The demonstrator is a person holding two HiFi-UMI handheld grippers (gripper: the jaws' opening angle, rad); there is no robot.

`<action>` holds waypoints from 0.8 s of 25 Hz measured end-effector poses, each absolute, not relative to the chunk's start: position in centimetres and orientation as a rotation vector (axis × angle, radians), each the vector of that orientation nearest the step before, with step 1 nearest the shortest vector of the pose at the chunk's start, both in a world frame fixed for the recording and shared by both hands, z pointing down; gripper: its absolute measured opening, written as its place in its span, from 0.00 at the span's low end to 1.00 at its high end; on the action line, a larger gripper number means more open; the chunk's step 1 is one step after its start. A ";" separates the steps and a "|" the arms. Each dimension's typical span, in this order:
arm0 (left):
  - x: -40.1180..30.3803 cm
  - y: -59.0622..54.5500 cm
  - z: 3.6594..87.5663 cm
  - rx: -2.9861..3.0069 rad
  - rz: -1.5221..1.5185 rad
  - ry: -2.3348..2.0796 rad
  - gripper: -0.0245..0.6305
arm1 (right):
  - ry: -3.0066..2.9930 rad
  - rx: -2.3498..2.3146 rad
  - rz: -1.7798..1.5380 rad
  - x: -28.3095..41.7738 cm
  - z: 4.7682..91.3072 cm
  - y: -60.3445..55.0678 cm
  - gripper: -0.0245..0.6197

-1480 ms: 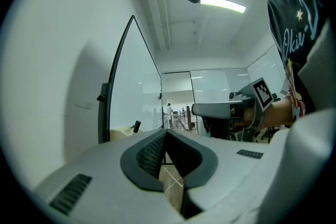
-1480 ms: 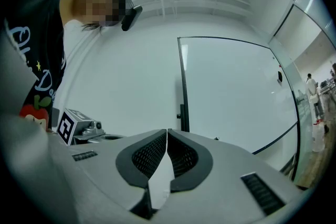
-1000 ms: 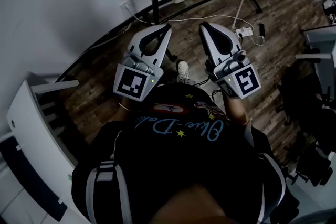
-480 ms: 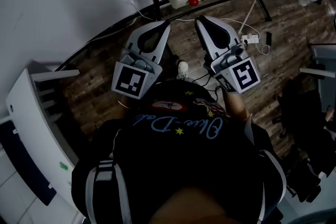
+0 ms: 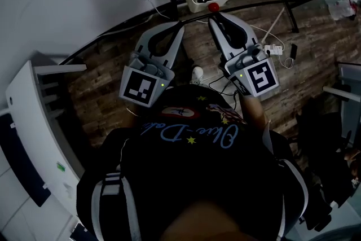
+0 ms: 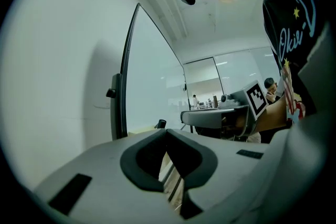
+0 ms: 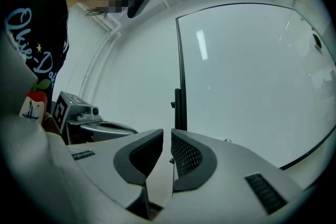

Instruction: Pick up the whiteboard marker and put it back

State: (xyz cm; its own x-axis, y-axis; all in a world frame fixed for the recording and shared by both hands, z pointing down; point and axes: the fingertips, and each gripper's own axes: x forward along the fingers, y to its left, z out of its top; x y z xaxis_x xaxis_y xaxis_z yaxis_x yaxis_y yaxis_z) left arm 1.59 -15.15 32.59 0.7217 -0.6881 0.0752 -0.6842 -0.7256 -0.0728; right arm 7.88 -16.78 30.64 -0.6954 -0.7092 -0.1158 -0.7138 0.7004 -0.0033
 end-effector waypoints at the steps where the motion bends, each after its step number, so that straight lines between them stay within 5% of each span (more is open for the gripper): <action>1: 1.5 -15.2 32.6 -2.874 -0.152 1.155 0.02 | 2.800 -1.170 0.062 7.9 30.7 -17.0 0.11; 20: -0.1 -16.2 32.9 -2.823 -0.192 1.278 0.02 | 2.877 -1.167 0.053 6.5 32.6 -20.1 0.18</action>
State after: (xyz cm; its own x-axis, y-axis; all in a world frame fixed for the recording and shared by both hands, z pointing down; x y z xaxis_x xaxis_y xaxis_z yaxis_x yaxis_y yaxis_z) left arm -0.06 -16.25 32.93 0.6538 -0.7505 0.0971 -0.7459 -0.6607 -0.0842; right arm 6.51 -20.13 32.64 -0.7170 -0.6955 -0.0466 -0.6967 0.7171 0.0177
